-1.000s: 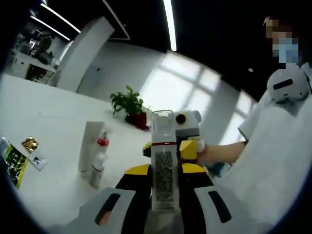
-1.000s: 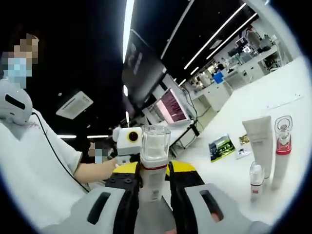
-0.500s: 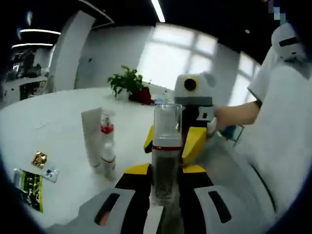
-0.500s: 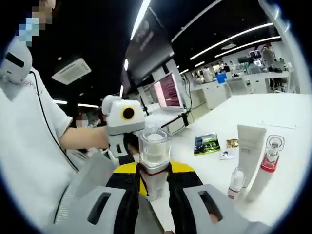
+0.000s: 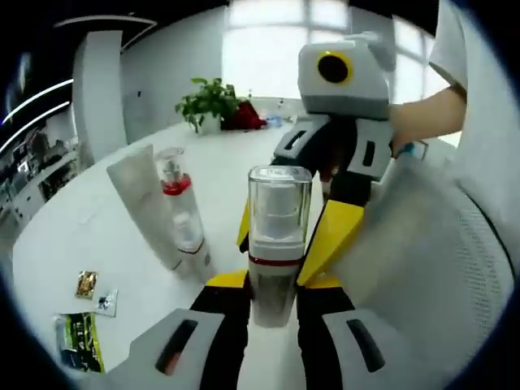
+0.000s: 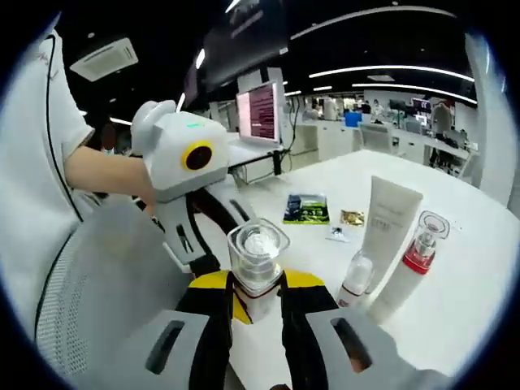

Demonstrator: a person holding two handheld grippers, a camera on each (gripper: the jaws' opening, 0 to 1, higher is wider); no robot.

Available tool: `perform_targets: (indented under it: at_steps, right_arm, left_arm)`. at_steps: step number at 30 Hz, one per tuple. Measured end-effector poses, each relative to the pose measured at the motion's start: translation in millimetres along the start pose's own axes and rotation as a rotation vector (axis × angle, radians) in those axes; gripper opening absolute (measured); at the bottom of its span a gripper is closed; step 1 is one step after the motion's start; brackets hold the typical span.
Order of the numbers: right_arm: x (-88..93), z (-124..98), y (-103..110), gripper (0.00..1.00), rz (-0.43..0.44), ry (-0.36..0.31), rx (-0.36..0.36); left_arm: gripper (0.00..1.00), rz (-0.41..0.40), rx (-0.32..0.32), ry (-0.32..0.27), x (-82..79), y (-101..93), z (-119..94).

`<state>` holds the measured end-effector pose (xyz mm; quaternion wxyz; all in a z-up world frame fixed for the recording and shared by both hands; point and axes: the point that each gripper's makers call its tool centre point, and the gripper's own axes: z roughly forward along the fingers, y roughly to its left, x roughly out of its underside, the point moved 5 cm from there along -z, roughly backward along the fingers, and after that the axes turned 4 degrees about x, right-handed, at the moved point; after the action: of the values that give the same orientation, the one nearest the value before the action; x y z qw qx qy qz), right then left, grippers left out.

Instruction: Arrange the skincare products in the storage area until every visible bottle or jar stands upright without overlapping.

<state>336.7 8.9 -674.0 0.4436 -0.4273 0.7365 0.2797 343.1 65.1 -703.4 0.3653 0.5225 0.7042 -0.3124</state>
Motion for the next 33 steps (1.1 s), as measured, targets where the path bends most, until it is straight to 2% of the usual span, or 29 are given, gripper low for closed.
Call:
perform_targets:
  at_steps: [4, 11, 14, 19, 25, 26, 33]
  right_arm:
    - [10.9, 1, -7, 0.22, -0.024, 0.054, 0.045]
    - [34.0, 3, -20, 0.22, -0.049, 0.14, 0.11]
    - [41.3, 3, -24, 0.22, -0.059, 0.162, 0.129]
    - [56.0, 5, -34, 0.22, -0.069, 0.214, 0.154]
    - [65.9, 6, -43, 0.22, -0.055, 0.214, 0.155]
    - [65.1, 6, -45, 0.22, -0.043, 0.19, 0.162]
    - [66.6, 7, -51, 0.22, -0.03, 0.159, 0.184]
  left_arm:
    - [0.25, 0.015, -0.008, 0.019, 10.8, 8.4, 16]
    - [0.26, 0.074, -0.034, 0.073, 19.3, 12.1, 45]
    - [0.26, 0.085, -0.036, 0.089, 17.9, 8.8, 53]
    - [0.27, 0.09, -0.037, 0.111, 25.3, 12.5, 71]
    - [0.27, 0.089, -0.036, 0.128, 29.2, 19.9, 82]
    - [0.27, 0.088, -0.037, 0.128, 29.5, 20.8, 83]
    - [0.27, 0.079, -0.044, 0.115, 26.1, 29.0, 85]
